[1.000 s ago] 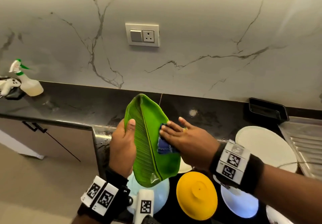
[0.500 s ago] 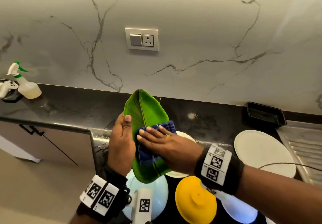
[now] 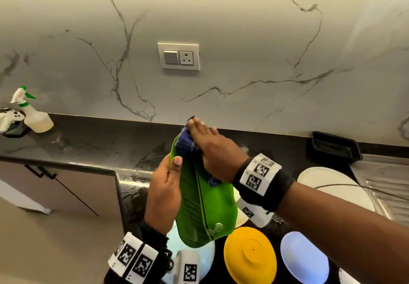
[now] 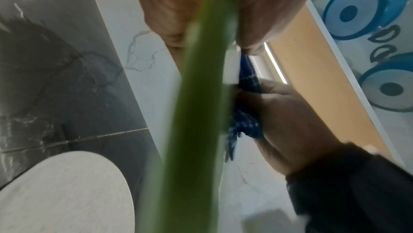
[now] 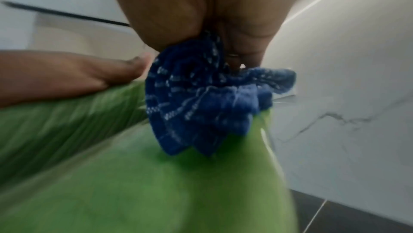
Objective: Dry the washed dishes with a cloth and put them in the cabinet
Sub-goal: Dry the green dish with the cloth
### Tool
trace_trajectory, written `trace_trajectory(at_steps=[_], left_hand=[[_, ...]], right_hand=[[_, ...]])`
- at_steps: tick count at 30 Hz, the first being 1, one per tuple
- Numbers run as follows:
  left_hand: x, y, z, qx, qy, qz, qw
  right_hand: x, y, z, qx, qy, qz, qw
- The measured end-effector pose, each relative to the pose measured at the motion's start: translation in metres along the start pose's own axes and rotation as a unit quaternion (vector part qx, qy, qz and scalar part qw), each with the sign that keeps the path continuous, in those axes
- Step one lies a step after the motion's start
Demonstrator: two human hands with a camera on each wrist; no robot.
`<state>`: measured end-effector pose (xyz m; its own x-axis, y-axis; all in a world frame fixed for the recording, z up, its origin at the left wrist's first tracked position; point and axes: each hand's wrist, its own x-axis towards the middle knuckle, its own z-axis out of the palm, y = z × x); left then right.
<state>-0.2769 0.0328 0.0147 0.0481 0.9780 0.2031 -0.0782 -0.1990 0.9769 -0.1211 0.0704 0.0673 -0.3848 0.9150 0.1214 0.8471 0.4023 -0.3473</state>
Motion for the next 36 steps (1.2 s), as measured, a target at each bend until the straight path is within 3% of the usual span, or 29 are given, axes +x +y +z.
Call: trace_trajectory(at_steps=[2,7,11,15,17,22,27,33,36], left_hand=[[0.000,0.001,0.001,0.004,-0.015,-0.003,1.000],[-0.001,0.003,-0.003,-0.042,0.009,-0.023,0.999],[-0.004,0.008,0.003,0.005,-0.008,0.006,1.000],[-0.003,0.011,-0.002,-0.046,0.018,-0.018,0.999],[-0.006,0.011,-0.002,-0.040,0.015,-0.023,0.999],[-0.009,0.003,0.001,0.007,-0.001,-0.009,1.000],[-0.007,0.009,-0.002,-0.032,0.046,-0.023,0.998],[-0.004,0.012,-0.003,-0.021,0.028,-0.008,0.999],[0.000,0.014,-0.008,-0.007,0.021,0.008,1.000]], right_hand=[[0.003,-0.001,-0.005,0.031,0.008,0.044,0.999],[-0.012,-0.013,0.004,0.010,-0.049,-0.062,0.997],[-0.005,-0.001,-0.004,0.089,0.019,0.000,0.996],[-0.016,-0.018,0.000,0.077,-0.032,-0.109,0.991],[-0.019,-0.020,0.000,0.042,-0.059,-0.129,0.989],[-0.003,-0.009,-0.010,0.070,0.011,0.022,0.997],[-0.024,-0.030,0.004,0.019,-0.082,-0.065,0.994],[-0.012,-0.022,-0.005,-0.022,-0.005,0.017,1.000],[-0.013,-0.025,-0.003,-0.039,-0.003,0.007,0.999]])
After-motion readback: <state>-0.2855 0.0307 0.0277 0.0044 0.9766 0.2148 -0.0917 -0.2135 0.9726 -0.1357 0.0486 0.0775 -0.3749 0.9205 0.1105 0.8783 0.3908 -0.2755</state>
